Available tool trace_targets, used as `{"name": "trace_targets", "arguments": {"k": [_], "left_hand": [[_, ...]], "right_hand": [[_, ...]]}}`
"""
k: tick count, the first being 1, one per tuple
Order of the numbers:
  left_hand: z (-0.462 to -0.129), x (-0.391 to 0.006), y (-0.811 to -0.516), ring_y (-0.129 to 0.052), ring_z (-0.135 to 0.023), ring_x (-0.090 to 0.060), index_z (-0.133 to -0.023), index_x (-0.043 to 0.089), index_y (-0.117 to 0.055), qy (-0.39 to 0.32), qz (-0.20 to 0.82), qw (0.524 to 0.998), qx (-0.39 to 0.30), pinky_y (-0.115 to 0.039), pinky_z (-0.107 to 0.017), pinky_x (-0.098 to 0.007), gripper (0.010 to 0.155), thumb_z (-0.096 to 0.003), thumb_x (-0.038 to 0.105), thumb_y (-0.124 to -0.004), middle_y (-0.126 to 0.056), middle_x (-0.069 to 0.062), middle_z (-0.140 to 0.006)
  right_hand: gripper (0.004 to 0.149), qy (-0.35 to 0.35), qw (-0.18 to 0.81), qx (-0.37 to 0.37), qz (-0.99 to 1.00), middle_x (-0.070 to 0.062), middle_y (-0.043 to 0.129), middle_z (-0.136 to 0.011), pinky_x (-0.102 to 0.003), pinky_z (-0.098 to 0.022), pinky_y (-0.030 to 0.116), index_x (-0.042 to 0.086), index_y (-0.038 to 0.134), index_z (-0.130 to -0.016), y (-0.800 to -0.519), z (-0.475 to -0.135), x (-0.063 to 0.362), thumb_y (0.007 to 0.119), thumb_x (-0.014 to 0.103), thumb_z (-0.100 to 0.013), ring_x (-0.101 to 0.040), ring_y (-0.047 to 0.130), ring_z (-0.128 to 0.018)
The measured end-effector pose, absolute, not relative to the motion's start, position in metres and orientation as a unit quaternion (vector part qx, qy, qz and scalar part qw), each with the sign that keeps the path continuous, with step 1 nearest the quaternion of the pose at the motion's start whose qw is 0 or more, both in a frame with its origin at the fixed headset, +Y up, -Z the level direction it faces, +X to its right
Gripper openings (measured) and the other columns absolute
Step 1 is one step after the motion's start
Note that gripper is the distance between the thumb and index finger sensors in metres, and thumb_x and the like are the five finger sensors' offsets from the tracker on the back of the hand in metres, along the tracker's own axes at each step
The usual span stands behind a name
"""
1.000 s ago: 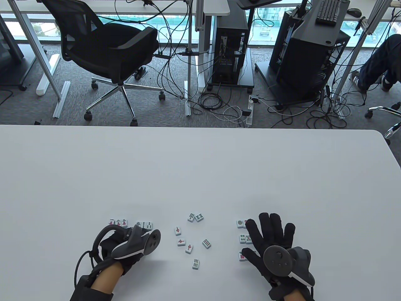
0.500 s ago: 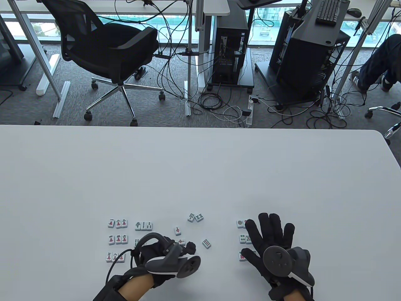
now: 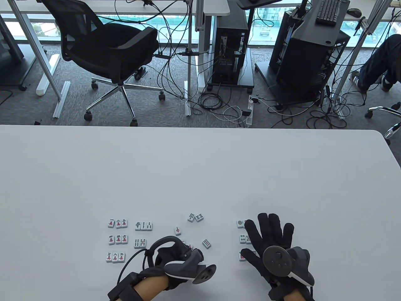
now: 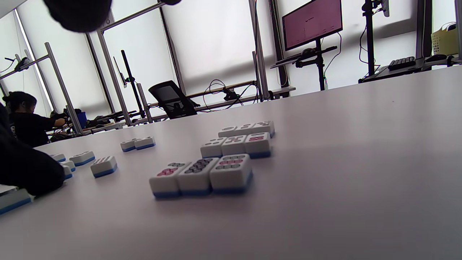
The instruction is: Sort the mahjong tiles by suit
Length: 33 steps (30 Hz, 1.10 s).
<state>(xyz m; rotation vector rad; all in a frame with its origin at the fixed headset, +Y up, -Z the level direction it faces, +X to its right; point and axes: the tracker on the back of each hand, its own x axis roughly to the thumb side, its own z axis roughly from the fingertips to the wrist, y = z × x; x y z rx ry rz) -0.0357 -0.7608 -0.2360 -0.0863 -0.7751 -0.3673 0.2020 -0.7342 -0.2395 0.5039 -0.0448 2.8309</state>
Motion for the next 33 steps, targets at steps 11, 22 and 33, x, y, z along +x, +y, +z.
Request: {"name": "trace_targets", "arguments": {"k": [11, 22, 33], "left_hand": [[-0.251, -0.08, -0.725, -0.089, -0.001, -0.003, -0.081, 0.02, -0.085, -0.297, -0.104, 0.949, -0.004, -0.086, -0.015, -0.032, 0.06, -0.029, 0.052, -0.089, -0.1, 0.017, -0.031], [-0.277, -0.146, -0.727, -0.09, -0.002, -0.003, -0.081, 0.021, -0.086, -0.166, -0.111, 0.979, -0.045, -0.086, -0.015, -0.032, 0.06, -0.0287, 0.051, -0.09, -0.101, 0.016, -0.032], [-0.283, -0.158, -0.747, -0.09, -0.002, -0.003, -0.08, 0.022, -0.087, -0.136, -0.16, 0.973, -0.093, -0.086, -0.016, -0.032, 0.06, -0.0275, 0.05, -0.091, -0.101, 0.016, -0.032]], "right_hand": [[0.075, -0.019, 0.134, 0.176, 0.975, -0.008, 0.004, -0.118, -0.069, -0.07, 0.002, 0.035, 0.02, -0.112, -0.734, -0.239, 0.201, 0.058, 0.061, -0.052, -0.037, -0.005, -0.103], [0.076, -0.018, 0.129, 0.179, 0.975, -0.01, 0.004, -0.118, -0.069, -0.07, 0.004, 0.035, 0.02, -0.112, -0.735, -0.238, 0.2, 0.058, 0.061, -0.052, -0.038, -0.004, -0.103], [0.076, -0.017, 0.127, 0.18, 0.975, -0.01, 0.005, -0.118, -0.069, -0.07, 0.004, 0.035, 0.02, -0.112, -0.735, -0.238, 0.2, 0.058, 0.061, -0.052, -0.038, -0.004, -0.103]]}}
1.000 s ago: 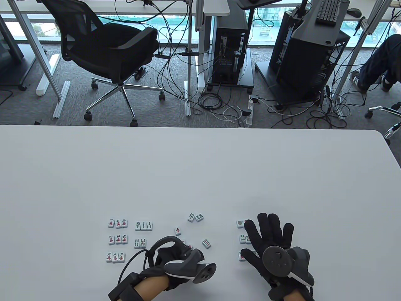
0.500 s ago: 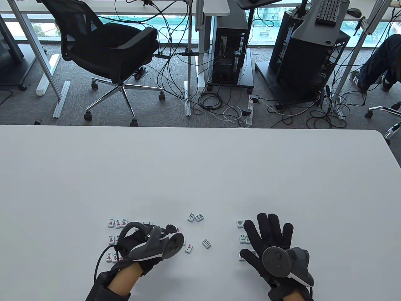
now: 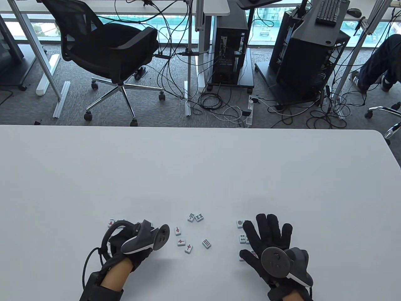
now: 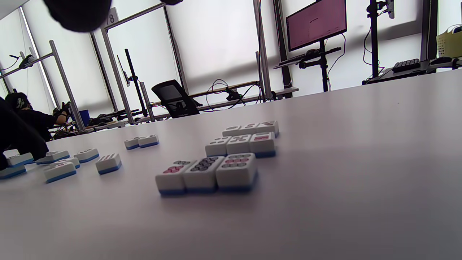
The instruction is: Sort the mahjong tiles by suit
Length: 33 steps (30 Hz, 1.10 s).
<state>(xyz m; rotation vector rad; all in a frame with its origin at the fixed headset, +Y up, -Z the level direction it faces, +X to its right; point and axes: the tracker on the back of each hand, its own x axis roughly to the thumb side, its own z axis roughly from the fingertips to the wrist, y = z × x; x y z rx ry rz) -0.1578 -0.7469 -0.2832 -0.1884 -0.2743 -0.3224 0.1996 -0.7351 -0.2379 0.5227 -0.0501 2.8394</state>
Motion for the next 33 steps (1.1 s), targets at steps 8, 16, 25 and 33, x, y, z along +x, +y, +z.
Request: {"name": "trace_targets", "arguments": {"k": [8, 16, 25, 33], "left_hand": [[-0.285, -0.158, -0.757, -0.091, -0.004, -0.004, -0.081, 0.022, -0.086, -0.126, -0.19, 0.967, -0.112, -0.086, -0.017, -0.033, 0.06, -0.0285, 0.05, -0.091, -0.101, 0.016, -0.034], [-0.285, -0.153, -0.752, -0.093, -0.009, -0.004, -0.085, 0.024, -0.083, -0.111, -0.206, 0.963, -0.131, -0.087, -0.021, -0.033, 0.064, -0.0291, 0.052, -0.09, -0.102, 0.014, -0.04], [-0.299, -0.127, -0.727, -0.093, -0.008, -0.005, -0.084, 0.023, -0.084, -0.136, -0.142, 0.976, -0.097, -0.086, -0.02, -0.034, 0.062, -0.031, 0.055, -0.086, -0.102, 0.014, -0.039], [-0.338, -0.077, -0.722, -0.09, -0.001, -0.004, -0.08, 0.023, -0.087, -0.129, -0.133, 0.982, -0.042, -0.085, -0.013, -0.032, 0.059, -0.0317, 0.057, -0.083, -0.102, 0.015, -0.032]], "right_hand": [[0.075, -0.017, 0.127, 0.181, 0.975, -0.01, 0.004, -0.118, -0.069, -0.07, 0.004, 0.035, 0.02, -0.112, -0.735, -0.238, 0.199, 0.058, 0.061, -0.052, -0.038, -0.004, -0.103], [0.076, -0.018, 0.128, 0.18, 0.975, -0.01, 0.004, -0.118, -0.069, -0.07, 0.004, 0.035, 0.02, -0.112, -0.735, -0.238, 0.199, 0.058, 0.061, -0.052, -0.037, -0.004, -0.103], [0.076, -0.018, 0.13, 0.179, 0.975, -0.01, 0.004, -0.118, -0.069, -0.07, 0.003, 0.035, 0.02, -0.112, -0.735, -0.238, 0.2, 0.058, 0.061, -0.052, -0.037, -0.005, -0.103], [0.075, -0.016, 0.132, 0.182, 0.974, -0.008, 0.005, -0.118, -0.069, -0.07, 0.003, 0.035, 0.02, -0.112, -0.735, -0.238, 0.2, 0.058, 0.061, -0.052, -0.037, -0.004, -0.104]]}}
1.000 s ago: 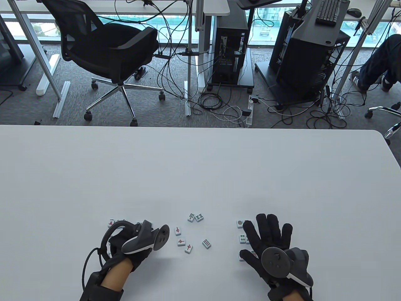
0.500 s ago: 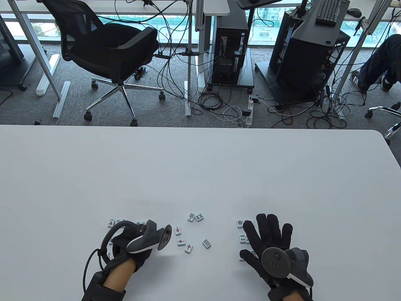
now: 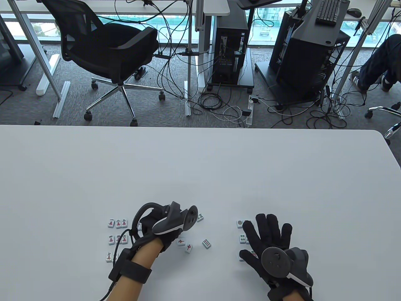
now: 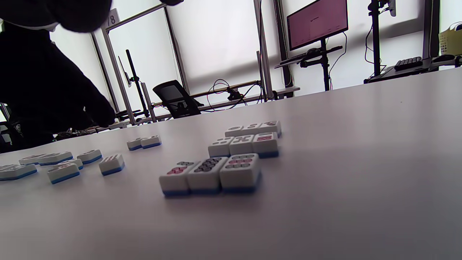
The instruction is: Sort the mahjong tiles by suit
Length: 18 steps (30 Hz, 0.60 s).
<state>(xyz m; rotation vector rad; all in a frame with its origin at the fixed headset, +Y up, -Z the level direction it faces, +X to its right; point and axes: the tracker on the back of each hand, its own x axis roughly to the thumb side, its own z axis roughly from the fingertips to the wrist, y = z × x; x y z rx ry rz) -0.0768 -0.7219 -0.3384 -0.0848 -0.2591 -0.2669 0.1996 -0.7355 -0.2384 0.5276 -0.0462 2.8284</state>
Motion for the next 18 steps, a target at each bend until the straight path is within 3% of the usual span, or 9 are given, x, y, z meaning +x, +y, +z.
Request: {"name": "trace_targets", "arguments": {"k": [7, 18], "left_hand": [[-0.363, -0.05, -0.741, -0.09, -0.001, -0.003, -0.08, 0.023, -0.087, -0.103, -0.158, 0.977, -0.097, -0.085, -0.013, -0.032, 0.061, -0.0305, 0.057, -0.084, -0.102, 0.015, -0.032], [-0.369, -0.044, -0.754, -0.091, -0.002, -0.004, -0.079, 0.025, -0.088, -0.103, -0.194, 0.97, -0.1, -0.086, -0.015, -0.032, 0.052, -0.032, 0.047, -0.088, -0.102, 0.014, -0.033]], "right_hand": [[0.075, -0.014, 0.138, 0.181, 0.974, -0.008, 0.004, -0.118, -0.069, -0.07, 0.002, 0.035, 0.021, -0.112, -0.736, -0.239, 0.201, 0.058, 0.061, -0.052, -0.037, -0.005, -0.104], [0.076, -0.01, 0.14, 0.182, 0.973, -0.007, 0.005, -0.119, -0.069, -0.07, 0.002, 0.035, 0.02, -0.112, -0.737, -0.24, 0.202, 0.058, 0.061, -0.052, -0.037, -0.005, -0.104]]}}
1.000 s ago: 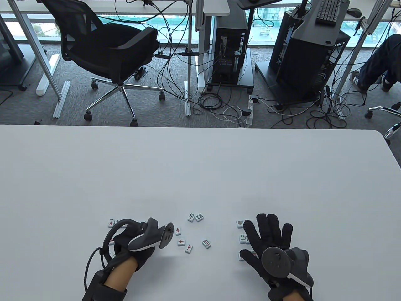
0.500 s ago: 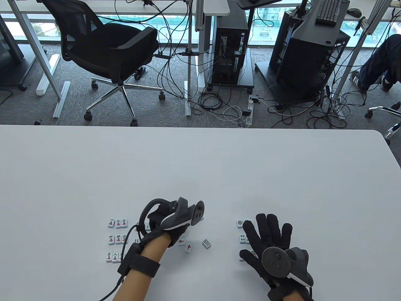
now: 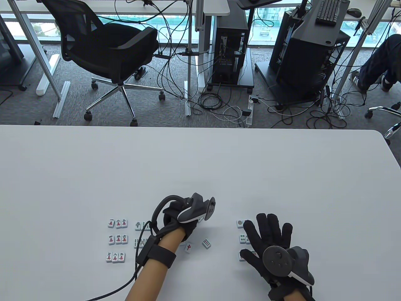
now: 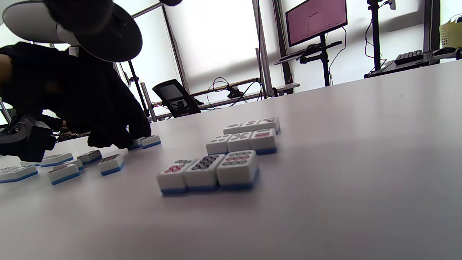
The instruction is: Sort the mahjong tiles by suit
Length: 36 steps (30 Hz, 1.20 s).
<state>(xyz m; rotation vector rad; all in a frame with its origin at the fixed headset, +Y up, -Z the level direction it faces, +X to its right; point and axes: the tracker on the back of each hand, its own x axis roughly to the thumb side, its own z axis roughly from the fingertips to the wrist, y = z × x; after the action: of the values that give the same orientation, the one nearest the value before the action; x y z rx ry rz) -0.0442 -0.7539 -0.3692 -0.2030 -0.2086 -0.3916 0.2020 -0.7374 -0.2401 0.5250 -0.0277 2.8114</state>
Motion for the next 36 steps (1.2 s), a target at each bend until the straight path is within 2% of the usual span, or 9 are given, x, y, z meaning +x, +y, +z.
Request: {"name": "trace_targets", "arguments": {"k": [3, 6, 9, 11, 16, 20, 29, 33, 36], "left_hand": [[-0.37, -0.05, -0.75, -0.092, -0.004, -0.004, -0.082, 0.03, -0.085, -0.093, -0.217, 0.967, -0.093, -0.086, -0.016, -0.033, 0.052, -0.0329, 0.045, -0.089, -0.103, 0.014, -0.033], [-0.37, -0.056, -0.742, -0.092, -0.005, -0.004, -0.086, 0.029, -0.081, -0.079, -0.207, 0.972, -0.079, -0.086, -0.017, -0.033, 0.059, -0.0307, 0.047, -0.09, -0.103, 0.014, -0.035], [-0.371, -0.057, -0.735, -0.092, -0.003, -0.004, -0.08, 0.023, -0.087, -0.063, -0.18, 0.979, -0.068, -0.086, -0.016, -0.032, 0.057, -0.0302, 0.051, -0.089, -0.102, 0.015, -0.034], [-0.372, -0.056, -0.733, -0.09, 0.0, -0.004, -0.074, 0.02, -0.091, -0.049, -0.169, 0.983, -0.059, -0.085, -0.013, -0.032, 0.057, -0.0324, 0.058, -0.082, -0.102, 0.014, -0.031], [-0.378, -0.053, -0.743, -0.088, 0.004, -0.003, -0.065, 0.017, -0.096, -0.013, -0.168, 0.981, -0.091, -0.085, -0.009, -0.032, 0.061, -0.0334, 0.065, -0.075, -0.102, 0.014, -0.026], [-0.383, -0.052, -0.751, -0.088, 0.005, -0.003, -0.067, 0.017, -0.096, -0.009, -0.16, 0.978, -0.132, -0.084, -0.008, -0.031, 0.062, -0.0325, 0.065, -0.077, -0.102, 0.014, -0.024], [-0.383, -0.053, -0.752, -0.087, 0.005, -0.002, -0.072, 0.013, -0.091, -0.013, -0.14, 0.978, -0.153, -0.084, -0.008, -0.031, 0.062, -0.0311, 0.059, -0.084, -0.1, 0.016, -0.027], [-0.38, -0.056, -0.754, -0.087, 0.006, -0.002, -0.071, 0.009, -0.089, -0.017, -0.106, 0.986, -0.13, -0.084, -0.007, -0.031, 0.064, -0.0286, 0.056, -0.089, -0.099, 0.017, -0.023], [-0.377, -0.062, -0.75, -0.087, 0.006, -0.003, -0.071, 0.012, -0.091, -0.042, -0.098, 0.988, -0.109, -0.084, -0.007, -0.031, 0.062, -0.0262, 0.055, -0.093, -0.1, 0.017, -0.022]], "right_hand": [[0.075, -0.01, 0.141, 0.182, 0.973, -0.007, 0.004, -0.119, -0.069, -0.07, 0.002, 0.035, 0.02, -0.112, -0.737, -0.24, 0.202, 0.058, 0.061, -0.052, -0.037, -0.005, -0.104], [0.075, -0.009, 0.14, 0.181, 0.973, -0.007, 0.005, -0.119, -0.069, -0.07, 0.002, 0.035, 0.02, -0.112, -0.738, -0.24, 0.202, 0.058, 0.061, -0.052, -0.037, -0.005, -0.104], [0.075, -0.008, 0.14, 0.181, 0.973, -0.007, 0.005, -0.119, -0.069, -0.07, 0.002, 0.035, 0.02, -0.112, -0.738, -0.24, 0.202, 0.058, 0.061, -0.052, -0.037, -0.005, -0.104], [0.075, -0.008, 0.138, 0.181, 0.974, -0.007, 0.004, -0.119, -0.069, -0.07, 0.002, 0.035, 0.021, -0.112, -0.738, -0.24, 0.202, 0.058, 0.061, -0.052, -0.037, -0.005, -0.104], [0.076, -0.009, 0.137, 0.182, 0.974, -0.008, 0.005, -0.119, -0.069, -0.07, 0.002, 0.035, 0.02, -0.112, -0.738, -0.24, 0.202, 0.058, 0.061, -0.052, -0.037, -0.005, -0.104], [0.075, -0.008, 0.138, 0.182, 0.974, -0.007, 0.005, -0.119, -0.069, -0.07, 0.003, 0.035, 0.02, -0.112, -0.738, -0.24, 0.202, 0.058, 0.061, -0.052, -0.037, -0.005, -0.104], [0.075, -0.007, 0.137, 0.18, 0.974, -0.008, 0.005, -0.119, -0.069, -0.07, 0.003, 0.035, 0.02, -0.112, -0.738, -0.241, 0.202, 0.058, 0.061, -0.052, -0.037, -0.004, -0.104], [0.075, -0.008, 0.138, 0.181, 0.974, -0.007, 0.005, -0.119, -0.069, -0.07, 0.002, 0.035, 0.021, -0.112, -0.737, -0.241, 0.202, 0.058, 0.061, -0.052, -0.037, -0.005, -0.104], [0.075, -0.01, 0.141, 0.181, 0.973, -0.007, 0.004, -0.119, -0.069, -0.07, 0.002, 0.035, 0.021, -0.112, -0.737, -0.241, 0.202, 0.058, 0.061, -0.052, -0.037, -0.005, -0.104]]}}
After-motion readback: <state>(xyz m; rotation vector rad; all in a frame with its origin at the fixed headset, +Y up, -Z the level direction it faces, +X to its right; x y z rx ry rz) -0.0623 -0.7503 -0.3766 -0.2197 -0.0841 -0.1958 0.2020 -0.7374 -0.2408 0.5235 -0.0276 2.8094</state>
